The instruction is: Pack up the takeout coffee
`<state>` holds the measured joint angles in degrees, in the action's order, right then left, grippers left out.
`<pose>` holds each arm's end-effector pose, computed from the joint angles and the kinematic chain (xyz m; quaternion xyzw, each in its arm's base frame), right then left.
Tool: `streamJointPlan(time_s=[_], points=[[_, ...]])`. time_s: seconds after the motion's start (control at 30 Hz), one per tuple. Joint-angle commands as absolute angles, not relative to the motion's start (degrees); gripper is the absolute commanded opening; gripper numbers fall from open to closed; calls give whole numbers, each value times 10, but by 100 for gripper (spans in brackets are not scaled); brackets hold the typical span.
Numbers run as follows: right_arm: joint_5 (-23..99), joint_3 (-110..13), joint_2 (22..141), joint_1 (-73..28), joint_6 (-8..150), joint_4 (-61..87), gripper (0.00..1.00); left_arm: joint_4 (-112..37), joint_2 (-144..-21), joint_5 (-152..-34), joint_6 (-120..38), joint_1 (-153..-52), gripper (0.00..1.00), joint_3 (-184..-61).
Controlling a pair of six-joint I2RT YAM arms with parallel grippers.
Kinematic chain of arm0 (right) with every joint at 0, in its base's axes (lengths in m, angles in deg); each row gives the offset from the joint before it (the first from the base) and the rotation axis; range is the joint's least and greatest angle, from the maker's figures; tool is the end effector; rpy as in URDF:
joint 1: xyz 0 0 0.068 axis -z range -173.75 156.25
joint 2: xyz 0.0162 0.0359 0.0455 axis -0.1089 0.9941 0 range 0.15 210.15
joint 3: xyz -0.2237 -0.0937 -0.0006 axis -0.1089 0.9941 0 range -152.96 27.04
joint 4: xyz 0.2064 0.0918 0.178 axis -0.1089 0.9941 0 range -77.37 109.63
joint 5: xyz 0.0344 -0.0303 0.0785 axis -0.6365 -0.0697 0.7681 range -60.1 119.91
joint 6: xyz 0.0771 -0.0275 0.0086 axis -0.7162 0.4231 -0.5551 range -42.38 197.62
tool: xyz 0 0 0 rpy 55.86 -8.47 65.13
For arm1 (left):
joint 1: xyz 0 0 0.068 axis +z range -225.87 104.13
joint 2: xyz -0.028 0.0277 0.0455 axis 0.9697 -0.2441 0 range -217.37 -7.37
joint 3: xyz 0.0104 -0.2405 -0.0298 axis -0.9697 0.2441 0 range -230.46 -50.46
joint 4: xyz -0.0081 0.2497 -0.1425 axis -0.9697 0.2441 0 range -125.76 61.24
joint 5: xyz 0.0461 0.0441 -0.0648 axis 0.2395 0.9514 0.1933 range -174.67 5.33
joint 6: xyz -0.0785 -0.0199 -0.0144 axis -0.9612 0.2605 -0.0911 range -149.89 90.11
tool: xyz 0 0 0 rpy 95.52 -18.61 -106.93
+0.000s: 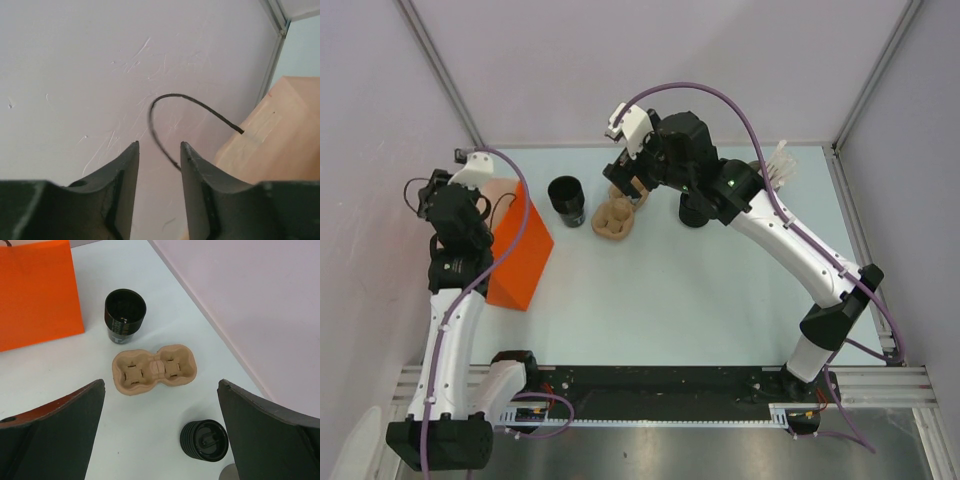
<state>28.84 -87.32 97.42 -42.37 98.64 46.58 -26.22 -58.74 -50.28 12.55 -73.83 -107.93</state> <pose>0.2864 0.3232 0.4394 -0.4540 0.6625 0.1349 0.5803 0.2709 0.0501 0.3758 0.0499 0.7227 0.4471 0.5247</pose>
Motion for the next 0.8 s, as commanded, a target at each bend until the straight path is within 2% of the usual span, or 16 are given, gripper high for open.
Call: streamJointPlan(time_s=[0.0, 0.03, 0.07, 0.17, 0.37, 0.63, 0.77], points=[[289, -889, 967, -425, 977, 443, 100, -294, -582, -510, 113, -724, 49, -1100], [289, -888, 968, -425, 977, 444, 100, -291, -581, -514, 112, -724, 53, -1100], [289, -889, 969, -426, 977, 444, 100, -290, -578, -519, 110, -724, 63, -1099], [289, -887, 970, -429, 978, 444, 100, -277, -570, -539, 96, -723, 78, -1104], [291, -890, 988, -425, 963, 440, 100, -217, -545, -622, 48, -724, 100, -1145], [293, -920, 1064, -408, 883, 393, 99, -107, -513, -747, -31, -724, 100, -1238], [309, -964, 1115, -399, 834, 364, 94, -73, -492, -774, -52, -723, 100, -1245]])
